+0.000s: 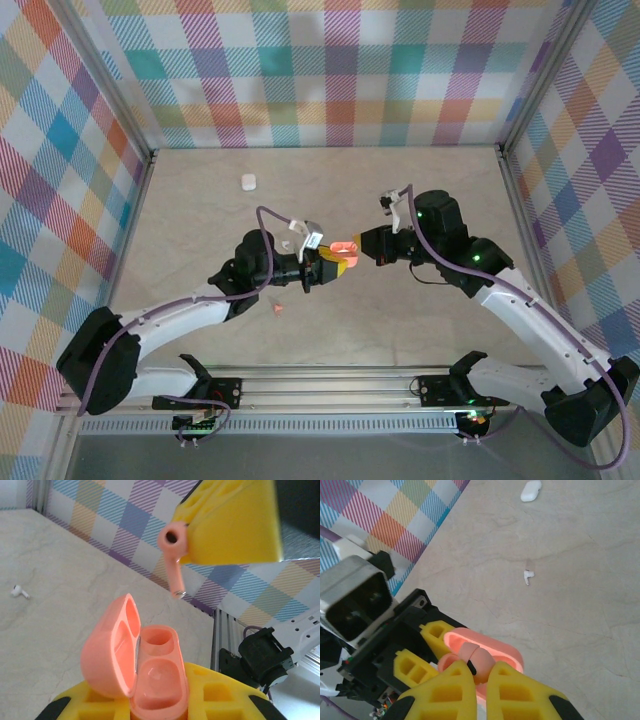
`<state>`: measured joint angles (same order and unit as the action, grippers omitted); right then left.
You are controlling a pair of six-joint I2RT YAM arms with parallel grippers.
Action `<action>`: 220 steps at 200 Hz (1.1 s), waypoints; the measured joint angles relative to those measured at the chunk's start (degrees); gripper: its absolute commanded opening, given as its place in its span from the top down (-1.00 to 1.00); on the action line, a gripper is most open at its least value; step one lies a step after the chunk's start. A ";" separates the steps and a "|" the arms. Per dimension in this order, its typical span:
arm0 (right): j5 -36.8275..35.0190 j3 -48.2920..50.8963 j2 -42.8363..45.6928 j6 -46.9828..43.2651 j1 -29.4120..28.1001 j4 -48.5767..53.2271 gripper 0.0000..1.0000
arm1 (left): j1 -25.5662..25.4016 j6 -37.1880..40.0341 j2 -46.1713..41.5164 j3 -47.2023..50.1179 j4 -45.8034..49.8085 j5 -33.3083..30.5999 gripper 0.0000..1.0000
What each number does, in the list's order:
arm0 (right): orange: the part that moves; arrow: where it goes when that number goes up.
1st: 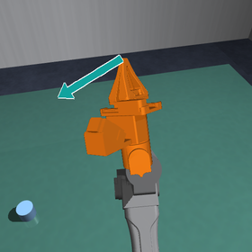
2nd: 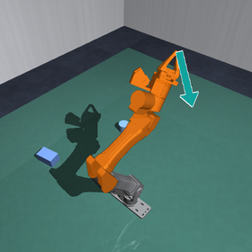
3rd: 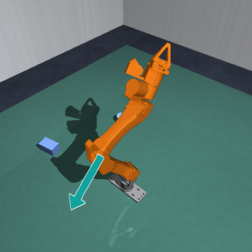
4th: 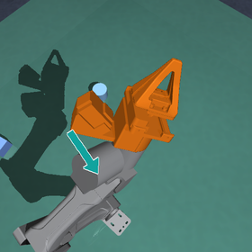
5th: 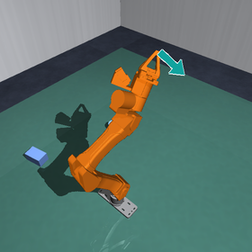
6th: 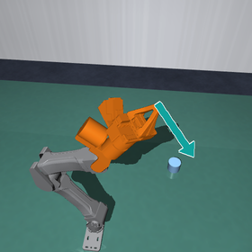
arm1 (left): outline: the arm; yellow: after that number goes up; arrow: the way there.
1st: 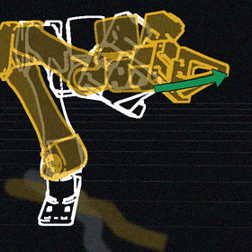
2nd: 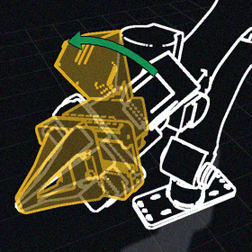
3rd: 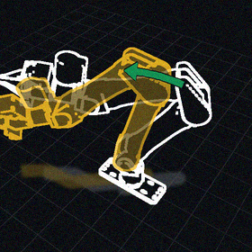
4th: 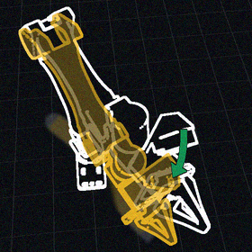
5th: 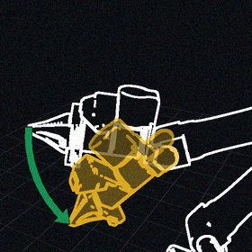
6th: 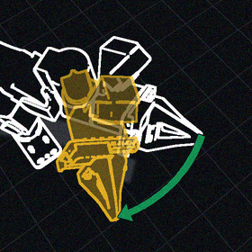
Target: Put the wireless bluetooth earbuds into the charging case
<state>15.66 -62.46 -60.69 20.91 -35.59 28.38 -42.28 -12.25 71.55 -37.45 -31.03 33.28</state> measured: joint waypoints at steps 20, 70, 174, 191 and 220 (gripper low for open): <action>-0.66 -0.42 0.00 -2.08 -0.44 0.33 0.82 | -0.02 0.81 -1.40 0.00 0.70 -0.61 1.00; -1.07 -4.72 -0.39 -7.26 -1.33 1.42 0.81 | -0.02 2.82 -3.72 0.00 2.91 -1.90 1.00; -2.75 -11.45 -4.96 -22.05 -6.86 7.15 0.82 | -0.04 8.07 -6.60 -2.16 10.56 -2.97 1.00; -3.48 -12.33 -5.01 -24.33 -7.28 7.82 0.82 | -0.04 9.90 -6.95 -2.93 12.79 -2.99 1.00; -4.39 -12.57 -5.01 -27.12 -7.58 8.70 0.82 | -0.04 13.40 -8.20 -3.61 15.04 -2.97 1.00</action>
<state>11.27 -75.02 -65.69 -6.22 -43.18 37.08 -42.33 1.15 63.35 -41.06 -15.99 30.30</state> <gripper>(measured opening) 0.092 0.193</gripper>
